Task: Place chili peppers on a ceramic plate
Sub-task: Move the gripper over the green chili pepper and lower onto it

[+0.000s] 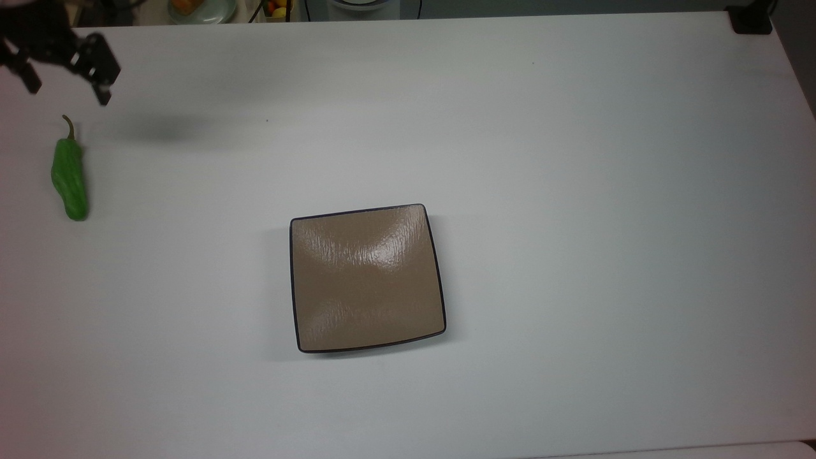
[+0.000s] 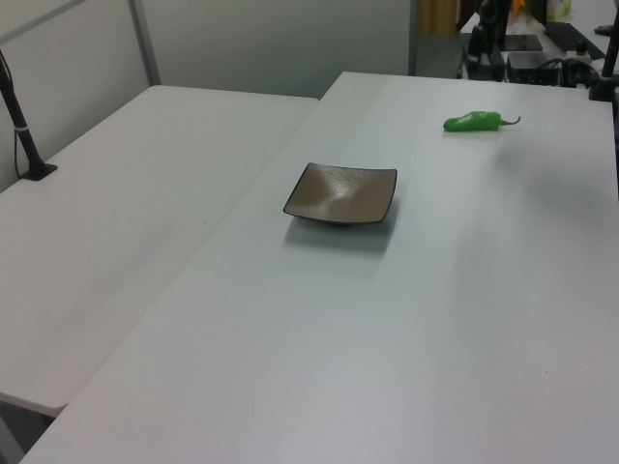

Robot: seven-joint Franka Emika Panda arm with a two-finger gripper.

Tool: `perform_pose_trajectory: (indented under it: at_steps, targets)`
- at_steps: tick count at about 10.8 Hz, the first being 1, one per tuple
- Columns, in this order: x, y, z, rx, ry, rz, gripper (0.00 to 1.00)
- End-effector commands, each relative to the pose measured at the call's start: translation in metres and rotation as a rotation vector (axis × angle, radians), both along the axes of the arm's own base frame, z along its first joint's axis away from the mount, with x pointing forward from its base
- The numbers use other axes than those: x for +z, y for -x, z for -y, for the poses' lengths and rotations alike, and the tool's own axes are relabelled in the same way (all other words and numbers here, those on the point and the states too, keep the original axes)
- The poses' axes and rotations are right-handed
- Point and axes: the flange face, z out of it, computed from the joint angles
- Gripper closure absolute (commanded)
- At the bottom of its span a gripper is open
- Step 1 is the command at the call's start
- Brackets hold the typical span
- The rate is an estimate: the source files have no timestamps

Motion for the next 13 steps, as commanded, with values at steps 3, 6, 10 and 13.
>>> perform_pose_trajectory:
  at_steps: [3,6,10,13]
  targets:
    - [-0.072,-0.007,0.043,0.079,0.048,-0.044,0.0]
    - [-0.114,-0.01,0.06,0.086,0.064,-0.061,0.0]
    - [-0.156,-0.012,0.073,0.107,0.115,-0.086,0.0]
    - [-0.175,-0.01,0.081,0.108,0.12,-0.092,0.05]
